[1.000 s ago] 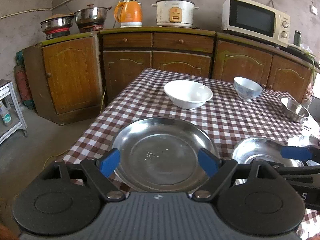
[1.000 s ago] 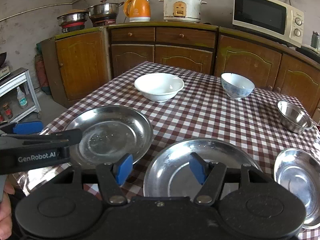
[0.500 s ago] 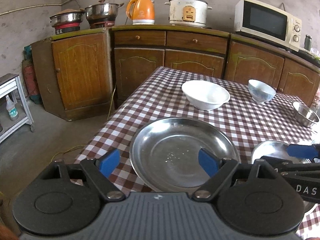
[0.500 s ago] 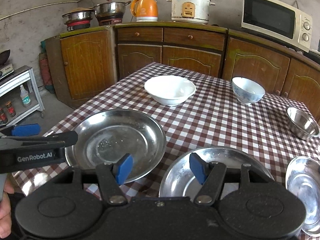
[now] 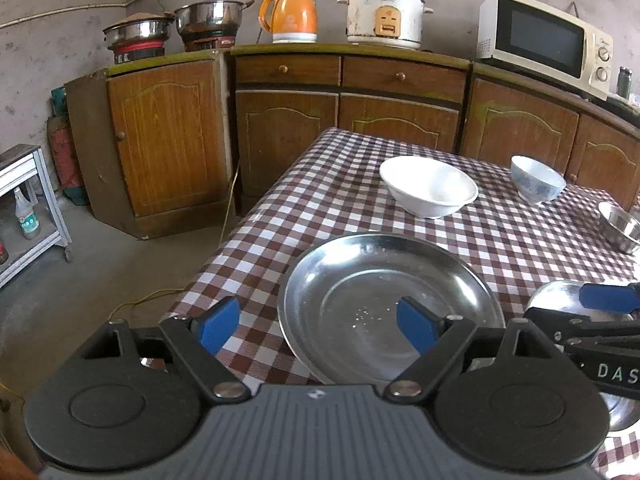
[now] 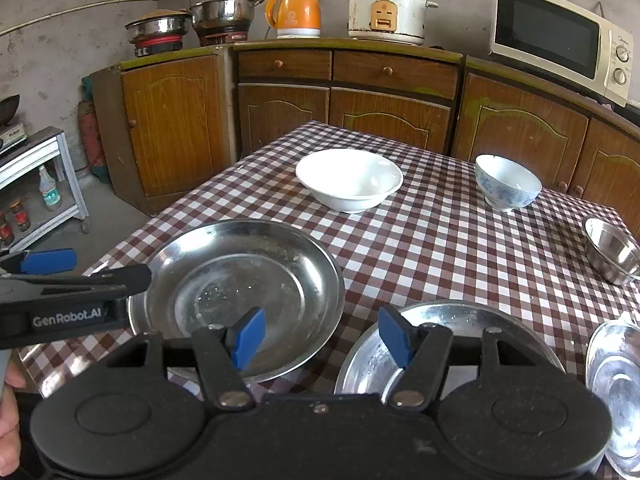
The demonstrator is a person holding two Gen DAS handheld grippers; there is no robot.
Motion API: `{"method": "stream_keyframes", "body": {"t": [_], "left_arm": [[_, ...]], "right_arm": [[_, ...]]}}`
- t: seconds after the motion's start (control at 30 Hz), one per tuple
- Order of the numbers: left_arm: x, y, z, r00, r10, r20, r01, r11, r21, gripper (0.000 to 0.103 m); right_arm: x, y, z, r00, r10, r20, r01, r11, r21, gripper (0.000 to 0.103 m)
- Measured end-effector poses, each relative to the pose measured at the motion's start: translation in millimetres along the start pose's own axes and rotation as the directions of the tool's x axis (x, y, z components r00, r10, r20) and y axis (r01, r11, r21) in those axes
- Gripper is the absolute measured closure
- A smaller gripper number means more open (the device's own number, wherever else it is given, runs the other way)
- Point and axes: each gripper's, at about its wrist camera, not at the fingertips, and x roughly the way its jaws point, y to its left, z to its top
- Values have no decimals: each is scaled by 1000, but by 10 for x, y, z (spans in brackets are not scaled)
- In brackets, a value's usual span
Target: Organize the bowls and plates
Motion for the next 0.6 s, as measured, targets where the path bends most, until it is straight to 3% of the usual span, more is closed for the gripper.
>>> {"method": "stream_keyframes", "body": {"t": [0.6], "left_arm": [[202, 130, 10, 999, 12, -30, -13, 1000, -9, 14]], "right_arm": [[230, -43, 63, 1000, -11, -21, 11, 1000, 16, 28]]}}
